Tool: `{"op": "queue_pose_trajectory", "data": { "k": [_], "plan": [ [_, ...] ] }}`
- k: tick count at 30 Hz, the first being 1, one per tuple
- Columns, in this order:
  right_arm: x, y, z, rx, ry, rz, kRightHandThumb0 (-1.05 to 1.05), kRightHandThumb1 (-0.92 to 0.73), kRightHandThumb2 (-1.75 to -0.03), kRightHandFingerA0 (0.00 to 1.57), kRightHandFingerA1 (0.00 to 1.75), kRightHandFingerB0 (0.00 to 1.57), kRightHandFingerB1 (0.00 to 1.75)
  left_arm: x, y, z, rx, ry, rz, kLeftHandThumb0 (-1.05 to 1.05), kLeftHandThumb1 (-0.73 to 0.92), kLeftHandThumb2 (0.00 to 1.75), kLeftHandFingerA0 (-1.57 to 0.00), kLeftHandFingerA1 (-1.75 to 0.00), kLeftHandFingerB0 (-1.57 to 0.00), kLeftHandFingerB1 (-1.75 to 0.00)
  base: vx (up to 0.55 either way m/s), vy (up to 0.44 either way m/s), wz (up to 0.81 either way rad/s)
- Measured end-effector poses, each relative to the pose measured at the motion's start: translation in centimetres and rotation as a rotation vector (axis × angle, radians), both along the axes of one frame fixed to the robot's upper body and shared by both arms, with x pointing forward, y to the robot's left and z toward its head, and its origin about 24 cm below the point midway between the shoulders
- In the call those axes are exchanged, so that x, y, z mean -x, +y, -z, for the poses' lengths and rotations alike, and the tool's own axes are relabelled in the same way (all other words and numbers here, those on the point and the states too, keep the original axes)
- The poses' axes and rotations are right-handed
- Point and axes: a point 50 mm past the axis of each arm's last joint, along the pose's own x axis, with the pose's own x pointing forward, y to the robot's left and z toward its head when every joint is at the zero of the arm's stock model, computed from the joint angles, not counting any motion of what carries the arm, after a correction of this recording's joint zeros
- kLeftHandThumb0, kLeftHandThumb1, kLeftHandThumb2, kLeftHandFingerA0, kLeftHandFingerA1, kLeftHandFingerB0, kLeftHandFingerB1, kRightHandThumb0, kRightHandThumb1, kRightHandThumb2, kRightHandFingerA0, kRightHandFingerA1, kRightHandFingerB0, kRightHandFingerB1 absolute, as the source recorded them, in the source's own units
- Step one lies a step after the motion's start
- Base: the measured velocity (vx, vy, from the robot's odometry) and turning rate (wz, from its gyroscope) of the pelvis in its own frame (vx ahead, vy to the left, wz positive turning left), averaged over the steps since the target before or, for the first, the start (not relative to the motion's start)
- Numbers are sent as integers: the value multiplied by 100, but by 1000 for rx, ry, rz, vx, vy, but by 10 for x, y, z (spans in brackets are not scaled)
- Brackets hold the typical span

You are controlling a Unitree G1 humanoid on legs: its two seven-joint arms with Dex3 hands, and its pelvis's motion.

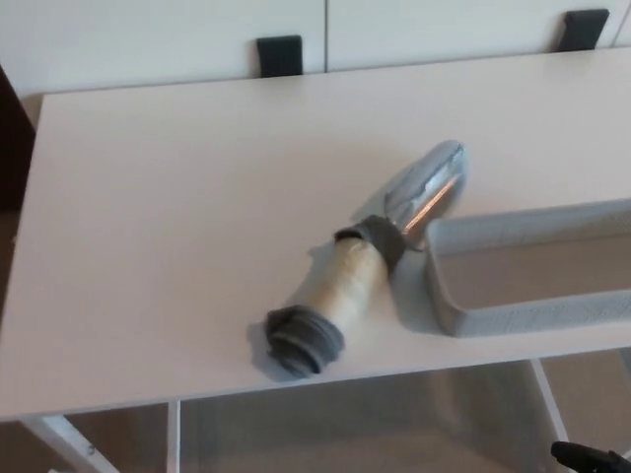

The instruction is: The robot walks towards a desk on which a shovel is kept on the left hand side and a container is kept on the right hand side. The robot picks up the shovel using its left hand and places it in the container.

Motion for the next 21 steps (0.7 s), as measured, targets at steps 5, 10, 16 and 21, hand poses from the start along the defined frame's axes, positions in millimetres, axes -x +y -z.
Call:
{"op": "queue_pose_trajectory", "data": {
  "k": [5,10,16,21],
  "plan": [
    [-4,4,0,-8,-10,-13,-32,-54,-67,52,79,46,71,-2,4,-2,-20,-6,9,-34,60,59,-52,-42,-41,-34,-19,219,-3],
    [-9,5,-2,-7,-22,-22,-33,-54,-68,50,77,45,70,-5,4,-3,-25,-14,14,-34,61,59,-52,-42,-41,-34,70,-20,12],
    [-11,4,-3,0,-25,-28,-30,-57,-68,51,78,46,70,-7,2,-4,-26,-22,26,-35,60,59,-51,-41,-40,-34,0,0,0],
    [-11,3,-3,1,-23,-27,-29,-56,-68,53,79,46,70,-4,0,-4,-24,-16,40,-37,58,58,-51,-43,-38,-33,0,0,0]
  ]
}}
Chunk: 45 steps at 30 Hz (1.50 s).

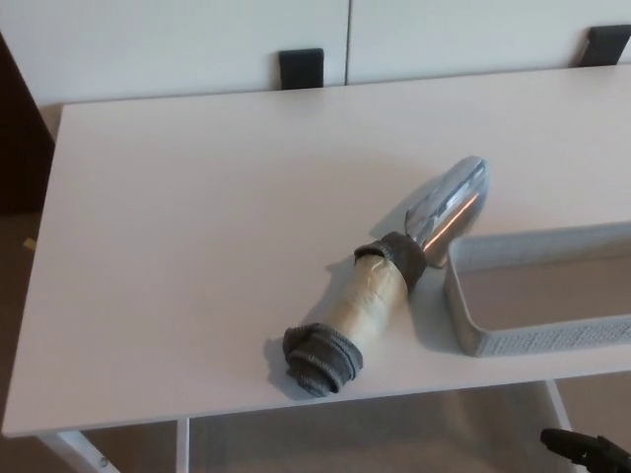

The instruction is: The robot walks towards a desk on which a shovel is kept on the left hand side and a container is kept on the right hand side. The robot picks up the shovel using its left hand and places it in the container.

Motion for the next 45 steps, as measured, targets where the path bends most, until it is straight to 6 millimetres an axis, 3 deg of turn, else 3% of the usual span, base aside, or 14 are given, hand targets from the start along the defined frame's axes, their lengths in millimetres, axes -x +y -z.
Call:
{"op": "queue_pose_trajectory", "data": {
  "k": [12,24,26,27,28,29,30,33,34,37,39,43,44,45],
  "plan": [
    [-3,1,-1,-2,-8,-5,-30,-56,-67,54,79,44,68,14,-52,-29,110,-50,367,-56,58,58,-46,-41,-29,-30,0,0,0],
    [-3,3,-1,-5,-4,-13,-30,-56,-66,54,82,43,67,12,-83,-97,177,-258,664,-72,66,59,-41,-49,-30,-38,0,0,0],
    [-3,4,0,-5,-4,-14,-30,-56,-67,52,79,43,69,10,-85,-110,185,-304,690,-69,62,99,-47,-64,-31,-54,0,0,0],
    [-3,4,0,-5,-3,-15,-30,-56,-67,52,79,43,69,8,-87,-117,191,-333,700,-69,62,99,-47,-64,-31,-54,0,0,0],
    [-3,4,0,-5,-3,-16,-29,-56,-68,51,79,43,69,6,-89,-124,197,-364,710,-55,73,62,-61,-53,-44,-42,0,0,0],
    [-3,4,0,-6,-3,-17,-28,-40,-92,51,75,40,68,4,-91,-131,204,-398,719,-45,50,83,-57,-62,-42,-55,0,0,0],
    [-4,4,0,-6,-2,-17,-29,-55,-68,53,80,43,69,2,-92,-137,209,-427,725,-30,60,57,-57,-53,-49,-47,0,0,0],
    [-4,5,0,-7,-1,-21,-28,-53,-70,53,81,46,71,-10,-102,-164,235,-583,749,-30,63,58,-56,-56,-53,-48,0,0,0],
    [-4,5,0,-7,-1,-22,-29,-53,-69,54,82,46,72,-15,-104,-174,232,-644,762,-40,68,60,-62,-97,-48,-44,0,0,0],
    [-4,6,0,-8,1,-26,-30,-56,-68,56,83,46,71,-34,-104,-204,179,-832,786,-56,46,80,-56,-65,-35,-50,0,0,0],
    [-4,7,1,-8,3,-30,-34,-55,-70,49,86,41,71,-44,-107,-222,156,-946,797,-46,52,56,-44,-41,-32,-34,0,0,0],
    [-3,8,2,-12,12,-37,-29,-55,-69,51,80,43,70,-50,-115,-259,129,-1166,815,-57,45,72,-33,-44,-26,-40,0,0,0],
    [-3,9,3,-12,14,-39,-27,-41,-93,51,75,42,69,-52,-118,-267,115,-1222,822,-52,53,56,-35,-35,-30,-30,0,0,0],
    [-3,10,3,-13,15,-42,-29,-56,-69,52,80,43,70,-55,-120,-273,101,-1262,827,-54,55,57,-32,-34,-29,-30,0,0,0]
  ]
}}
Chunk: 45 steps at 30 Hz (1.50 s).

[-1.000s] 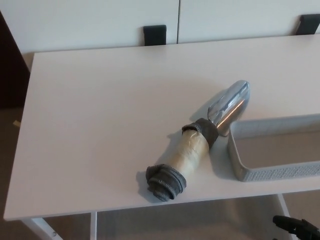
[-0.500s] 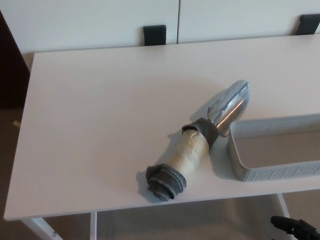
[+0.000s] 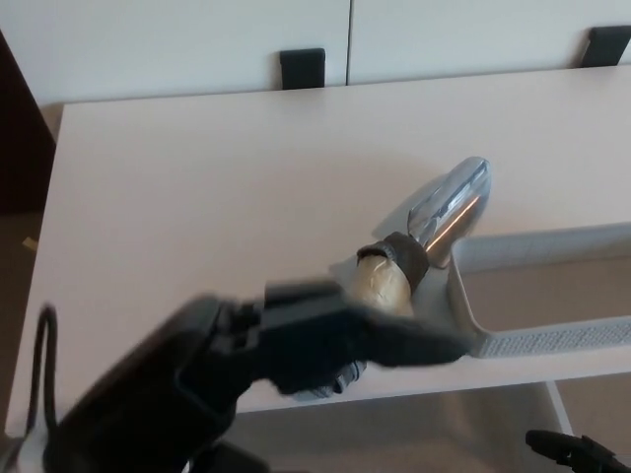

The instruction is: The robot walks towards a desk on which a shovel is kept on the left hand side and a container is kept on the right hand side. The robot picks up the shovel using its left hand and places it in the container.

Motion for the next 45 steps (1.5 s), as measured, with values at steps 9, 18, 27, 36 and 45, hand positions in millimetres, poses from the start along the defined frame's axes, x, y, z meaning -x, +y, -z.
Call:
{"op": "queue_pose_trajectory", "data": {
  "k": [9,18,27,36,45],
  "plan": [
    [-1,3,0,2,3,-19,-31,-56,-68,54,83,47,71,-30,-17,-18,-49,-151,-39,-65,44,77,-4,-22,-10,-30,0,0,0],
    [-6,6,-1,5,-6,-34,-29,-54,-70,53,83,44,71,-66,-39,-7,-156,-123,-94,-72,46,79,-1,-8,-7,-16,0,0,0],
    [-7,7,-1,9,-6,-48,-27,-54,-70,55,83,45,70,-91,-60,26,-297,-5,-160,-77,47,80,0,-1,-5,-10,0,0,0],
    [-10,10,-1,17,-9,-66,-30,-58,-67,57,85,45,70,-95,-85,63,-405,105,-209,-75,46,79,0,0,-4,-7,0,0,0],
    [-11,12,-1,21,-7,-78,-31,-58,-68,56,84,45,69,-92,-102,99,-527,179,-289,-72,45,80,0,-6,-4,-15,0,0,0]
  ]
}}
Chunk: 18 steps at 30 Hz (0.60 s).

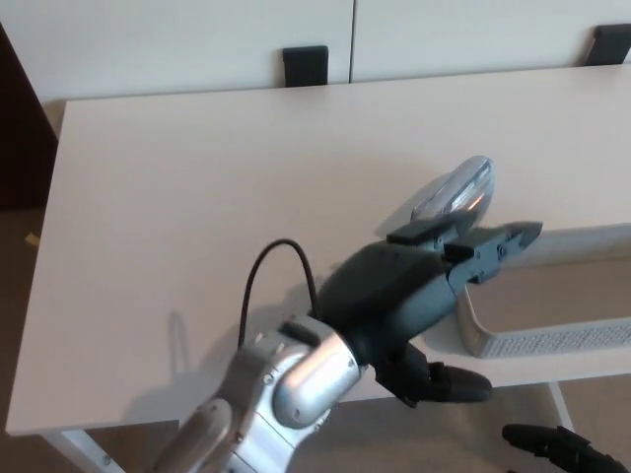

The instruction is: The robot walks towards a desk on which a shovel is kept on the left hand side and a container is kept on the right hand side. The robot picks up the shovel using its left hand and places it in the container.

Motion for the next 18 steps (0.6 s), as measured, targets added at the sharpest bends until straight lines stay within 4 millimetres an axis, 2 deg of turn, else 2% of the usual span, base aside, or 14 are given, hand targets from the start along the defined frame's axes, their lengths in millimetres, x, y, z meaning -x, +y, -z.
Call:
{"op": "queue_pose_trajectory", "data": {
  "k": [3,4,5,7,13,14,15,16,17,18],
  "plan": [
    [0,0,0,1,1,-3,-35,-57,-67,56,84,47,70,0,0,12,-56,7,-50,-70,44,81,0,-12,-2,-17,0,0,0],
    [0,0,0,1,1,-3,-33,-56,-67,54,82,47,70,0,1,15,-72,5,-65,-71,54,59,0,-21,0,-21,0,0,0],
    [0,0,0,2,1,-3,-32,-55,-69,54,82,47,71,-1,1,17,-87,2,-79,-68,43,82,0,-16,0,-17,0,0,0],
    [0,0,0,2,1,-3,-31,-57,-68,52,79,47,71,-2,3,20,-114,-12,-112,-67,43,82,0,-17,-6,-21,0,0,0],
    [0,0,0,6,2,-6,-34,-59,-68,55,82,45,70,-8,13,22,-175,-80,-221,-65,43,80,0,-17,-5,-21,0,0,0],
    [0,0,0,8,3,-8,-33,-58,-68,55,82,45,70,-9,14,21,-182,-93,-240,-65,53,56,0,-24,-4,-25,0,0,0],
    [1,-1,0,9,4,-10,-32,-59,-68,55,81,44,69,-10,16,21,-188,-105,-258,-66,43,76,-4,-21,-6,-22,0,0,0],
    [1,-1,0,11,6,-11,-32,-59,-69,54,80,44,68,-10,18,21,-194,-118,-277,-65,53,56,-4,-25,-5,-24,0,0,0],
    [2,-1,0,13,7,-12,-32,-60,-68,54,80,44,68,-11,20,20,-199,-132,-296,-65,42,80,-3,-23,-4,-21,0,0,0],
    [2,-1,0,15,8,-13,-31,-60,-66,55,80,45,68,-12,21,20,-204,-146,-313,-67,43,79,-4,-21,-4,-16,0,0,0]
  ]
}}
